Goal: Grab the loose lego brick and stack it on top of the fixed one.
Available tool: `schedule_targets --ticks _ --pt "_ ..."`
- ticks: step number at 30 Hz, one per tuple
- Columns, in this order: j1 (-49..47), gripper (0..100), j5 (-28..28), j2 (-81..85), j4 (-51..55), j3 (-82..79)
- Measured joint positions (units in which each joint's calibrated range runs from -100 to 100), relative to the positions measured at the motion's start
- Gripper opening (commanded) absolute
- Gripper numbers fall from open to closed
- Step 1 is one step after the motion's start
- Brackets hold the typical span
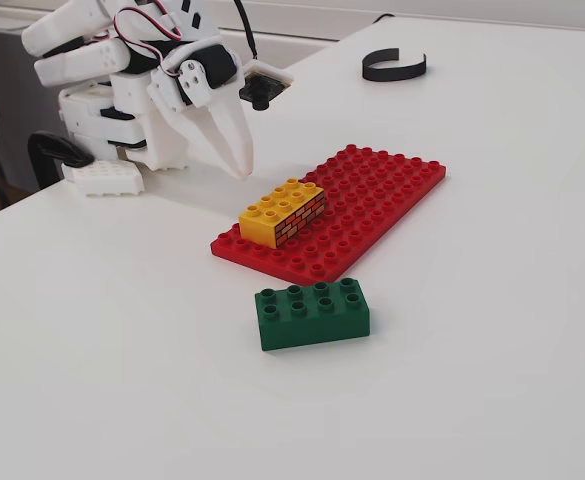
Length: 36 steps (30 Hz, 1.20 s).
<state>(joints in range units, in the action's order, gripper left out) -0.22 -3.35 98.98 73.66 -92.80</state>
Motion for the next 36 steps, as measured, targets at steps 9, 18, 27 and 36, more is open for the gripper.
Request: schedule_targets --ticks 9,18,27,36 --pt "0.0 1 0.0 0.0 0.0 0.0" --pt "0.0 1 -0.1 0.0 0.0 0.0" --pt "5.1 0 -0.3 -2.9 -3.5 13.2" --pt "9.1 1 4.3 -48.9 0.0 50.7"
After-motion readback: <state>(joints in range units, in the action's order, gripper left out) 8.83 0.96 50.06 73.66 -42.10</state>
